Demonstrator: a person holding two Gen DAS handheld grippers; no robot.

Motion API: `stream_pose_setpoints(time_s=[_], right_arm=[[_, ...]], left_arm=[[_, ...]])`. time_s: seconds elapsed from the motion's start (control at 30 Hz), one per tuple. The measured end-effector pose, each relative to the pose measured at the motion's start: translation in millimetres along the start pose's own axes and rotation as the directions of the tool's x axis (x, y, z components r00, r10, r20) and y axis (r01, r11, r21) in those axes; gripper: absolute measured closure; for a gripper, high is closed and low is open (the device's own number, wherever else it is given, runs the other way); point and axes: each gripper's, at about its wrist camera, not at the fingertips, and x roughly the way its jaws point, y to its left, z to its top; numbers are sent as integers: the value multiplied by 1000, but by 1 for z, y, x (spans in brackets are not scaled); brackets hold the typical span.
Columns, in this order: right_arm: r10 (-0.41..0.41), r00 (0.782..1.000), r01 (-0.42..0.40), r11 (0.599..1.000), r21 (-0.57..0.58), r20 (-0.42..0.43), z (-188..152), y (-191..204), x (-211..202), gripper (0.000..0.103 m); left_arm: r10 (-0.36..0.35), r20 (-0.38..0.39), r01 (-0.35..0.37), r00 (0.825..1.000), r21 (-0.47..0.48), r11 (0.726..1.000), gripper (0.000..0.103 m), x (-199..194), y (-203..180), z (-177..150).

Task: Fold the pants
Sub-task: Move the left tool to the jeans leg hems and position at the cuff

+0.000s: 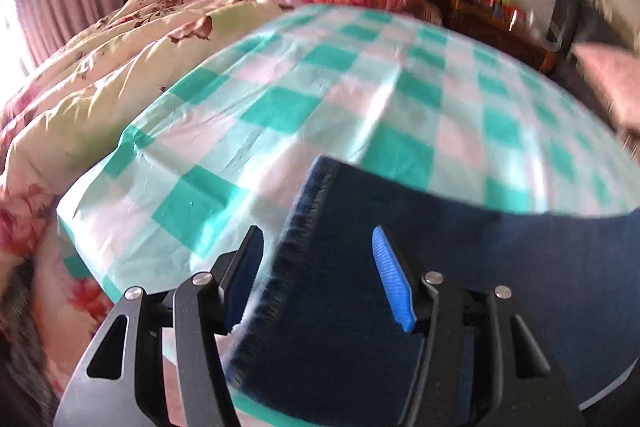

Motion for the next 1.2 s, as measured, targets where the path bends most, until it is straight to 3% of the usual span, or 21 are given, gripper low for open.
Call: stream_pose_setpoints(time_s=[0.1,0.17,0.2,0.23,0.3,0.37,0.43,0.53,0.67,0.8,0.87,0.97,1.03,1.17,1.2], right_arm=[[-111,994,110,988,112,-2,-13,-84,-3,43],[-164,986,164,972,169,-17,-19,-127,0,43],[-165,986,167,964,208,-27,-23,-150,4,43],[-157,987,163,959,231,-45,-27,-165,10,43],[-149,987,160,955,248,-63,-31,-186,21,43],[-118,990,133,964,232,-80,-34,-189,31,52],[-91,991,111,971,210,-102,-38,-181,41,66],[-91,990,112,972,208,-111,-41,-178,39,75],[-126,982,153,969,195,-141,-53,-175,29,78],[-154,978,180,966,184,-143,-55,-173,27,78],[-176,975,201,959,199,-139,-52,-173,20,77],[-220,975,224,956,189,-40,-40,-157,-10,57],[-198,980,193,971,140,22,-29,-133,-27,33],[-97,992,95,995,24,75,-11,-64,-41,20],[-37,997,39,999,-15,73,-7,-37,-42,18]], left_arm=[[-70,-42,70,997,12,997,51,14,-2,6],[-33,-58,36,998,56,998,63,22,-7,10],[-49,-67,54,997,67,996,75,24,-9,11],[-54,-75,59,996,66,996,80,25,-10,13],[-48,-89,54,995,72,996,83,26,-10,18],[-35,-101,44,994,89,995,83,30,-13,23],[-25,-105,35,994,93,995,84,33,-15,29],[-6,-105,16,994,97,995,85,38,-18,37],[-11,-96,17,995,64,998,83,44,-17,43],[-70,-43,68,997,-55,996,57,32,2,42],[-84,7,84,996,-126,988,54,15,18,35],[-48,46,56,998,-175,983,54,-13,34,13],[-60,48,67,997,-180,981,54,-24,37,-1],[-28,9,29,1000,-128,991,54,-24,26,-23],[-4,-12,3,1000,-112,994,56,-18,23,-26]])
